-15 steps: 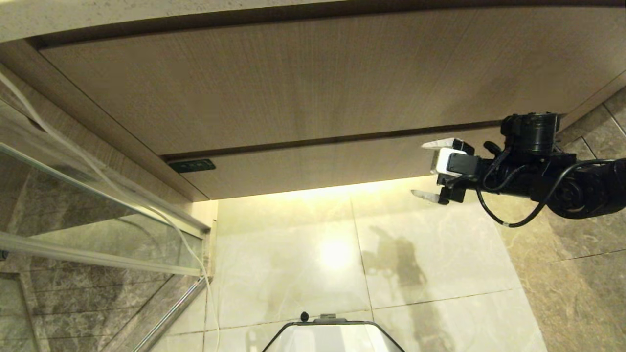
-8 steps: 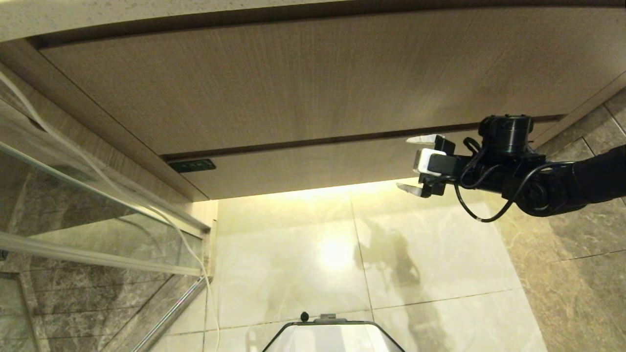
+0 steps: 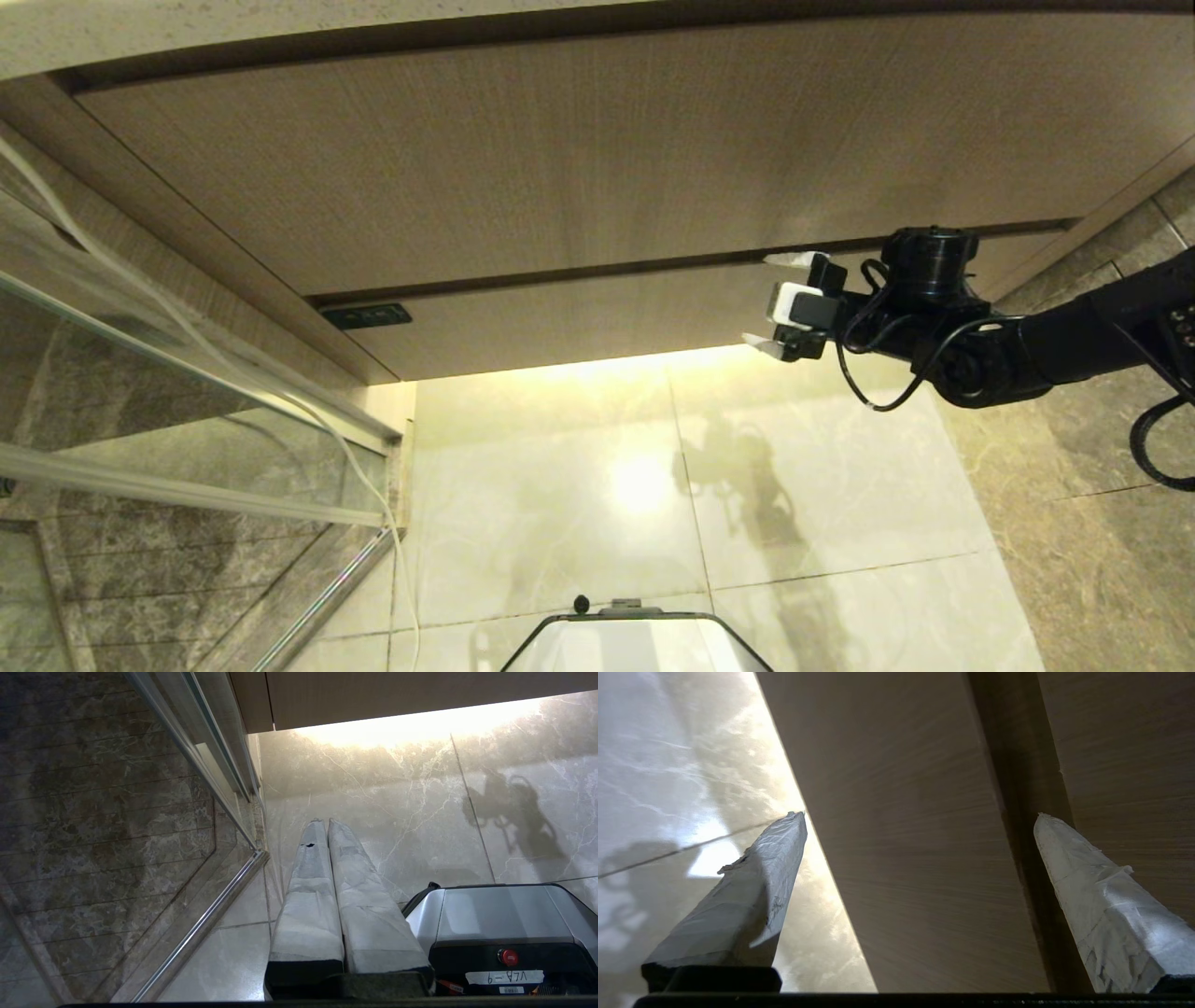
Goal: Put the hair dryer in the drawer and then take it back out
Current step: Pull open the drawer
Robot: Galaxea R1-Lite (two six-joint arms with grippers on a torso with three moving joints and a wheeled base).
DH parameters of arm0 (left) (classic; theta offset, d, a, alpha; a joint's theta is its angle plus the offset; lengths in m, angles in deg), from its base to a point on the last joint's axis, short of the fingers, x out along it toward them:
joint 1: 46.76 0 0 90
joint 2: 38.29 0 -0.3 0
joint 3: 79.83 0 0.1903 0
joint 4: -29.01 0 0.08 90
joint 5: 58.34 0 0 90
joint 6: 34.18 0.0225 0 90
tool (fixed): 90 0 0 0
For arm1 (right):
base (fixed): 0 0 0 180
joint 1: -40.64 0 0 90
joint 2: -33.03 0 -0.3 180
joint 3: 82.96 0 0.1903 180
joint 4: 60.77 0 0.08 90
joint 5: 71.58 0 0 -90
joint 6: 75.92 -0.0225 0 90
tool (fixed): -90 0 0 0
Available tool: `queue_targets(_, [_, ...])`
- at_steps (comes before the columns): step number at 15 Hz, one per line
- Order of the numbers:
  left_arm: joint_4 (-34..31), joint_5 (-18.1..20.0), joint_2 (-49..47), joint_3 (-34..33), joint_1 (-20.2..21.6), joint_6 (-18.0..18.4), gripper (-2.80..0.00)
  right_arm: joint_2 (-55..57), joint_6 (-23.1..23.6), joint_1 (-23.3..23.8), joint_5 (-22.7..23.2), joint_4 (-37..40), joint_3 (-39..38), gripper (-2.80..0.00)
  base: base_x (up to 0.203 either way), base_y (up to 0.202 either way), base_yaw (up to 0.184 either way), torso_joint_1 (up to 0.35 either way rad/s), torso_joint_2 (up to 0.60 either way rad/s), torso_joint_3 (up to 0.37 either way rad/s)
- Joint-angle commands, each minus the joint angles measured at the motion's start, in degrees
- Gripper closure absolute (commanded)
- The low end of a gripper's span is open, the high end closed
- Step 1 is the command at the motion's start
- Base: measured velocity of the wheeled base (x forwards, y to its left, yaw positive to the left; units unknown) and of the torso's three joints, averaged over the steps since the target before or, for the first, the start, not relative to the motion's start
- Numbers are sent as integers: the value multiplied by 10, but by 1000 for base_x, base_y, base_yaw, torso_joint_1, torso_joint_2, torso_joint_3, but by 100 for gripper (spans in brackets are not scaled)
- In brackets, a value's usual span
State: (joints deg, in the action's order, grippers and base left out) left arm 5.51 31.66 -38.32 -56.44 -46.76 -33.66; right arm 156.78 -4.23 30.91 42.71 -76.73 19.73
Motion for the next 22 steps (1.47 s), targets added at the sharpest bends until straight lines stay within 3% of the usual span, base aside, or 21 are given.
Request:
queue_targets(1, [0, 0, 0, 1, 0, 0, 0, 30, 4, 0, -15, -3, 26, -280, 0, 0, 0, 0, 0, 0])
queue_targets(16, [0, 0, 0, 0, 0, 0, 0, 68, 1, 1, -64, -27, 87, -280, 0, 0, 0, 0, 0, 0])
queue_targets(22, [0, 0, 0, 1, 0, 0, 0, 70, -2, 6, -86, 23, 94, -280, 0, 0, 0, 0, 0, 0])
